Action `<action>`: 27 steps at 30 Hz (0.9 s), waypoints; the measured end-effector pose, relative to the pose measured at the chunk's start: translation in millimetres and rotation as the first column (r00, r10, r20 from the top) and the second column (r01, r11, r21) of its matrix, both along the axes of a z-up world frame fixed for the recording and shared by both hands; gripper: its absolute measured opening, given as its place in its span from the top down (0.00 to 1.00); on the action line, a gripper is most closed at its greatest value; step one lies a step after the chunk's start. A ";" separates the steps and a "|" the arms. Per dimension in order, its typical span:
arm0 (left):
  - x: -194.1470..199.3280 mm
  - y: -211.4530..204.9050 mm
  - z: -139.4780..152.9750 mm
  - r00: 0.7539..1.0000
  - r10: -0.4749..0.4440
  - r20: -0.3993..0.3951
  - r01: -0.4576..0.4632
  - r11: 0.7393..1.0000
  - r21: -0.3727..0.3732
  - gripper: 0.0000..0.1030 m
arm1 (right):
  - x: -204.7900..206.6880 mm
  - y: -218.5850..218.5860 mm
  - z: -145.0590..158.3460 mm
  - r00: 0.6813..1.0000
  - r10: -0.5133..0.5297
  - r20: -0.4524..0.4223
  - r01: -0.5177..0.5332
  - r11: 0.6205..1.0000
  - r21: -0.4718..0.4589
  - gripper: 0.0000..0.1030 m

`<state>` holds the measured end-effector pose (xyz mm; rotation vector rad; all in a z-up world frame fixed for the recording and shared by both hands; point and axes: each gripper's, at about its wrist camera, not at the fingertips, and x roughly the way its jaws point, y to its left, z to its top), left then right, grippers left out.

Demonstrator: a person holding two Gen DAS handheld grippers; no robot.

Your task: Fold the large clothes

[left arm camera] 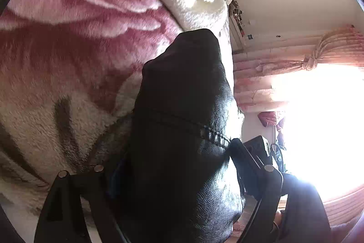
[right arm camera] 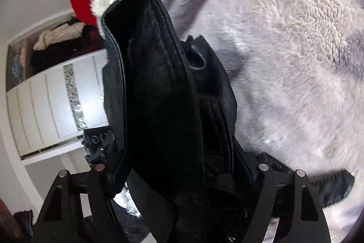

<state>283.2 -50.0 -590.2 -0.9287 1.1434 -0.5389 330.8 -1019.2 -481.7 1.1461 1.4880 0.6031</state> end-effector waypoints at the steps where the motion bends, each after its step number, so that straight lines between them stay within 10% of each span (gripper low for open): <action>1: 2.2 0.7 4.7 1.000 -0.001 0.003 0.001 1.000 0.003 0.21 | -0.6 1.4 4.9 1.000 -0.010 0.009 0.009 1.000 0.014 0.24; 14: 95.0 36.6 101.1 0.995 0.015 0.099 -0.011 0.999 -0.040 0.21 | 51.5 19.4 119.3 0.985 -0.056 0.163 0.051 0.998 0.033 0.29; 27: 325.4 85.2 171.4 0.965 -0.016 0.262 0.025 0.999 -0.030 0.22 | 283.6 77.0 221.5 0.932 -0.125 0.340 0.115 0.992 0.051 0.29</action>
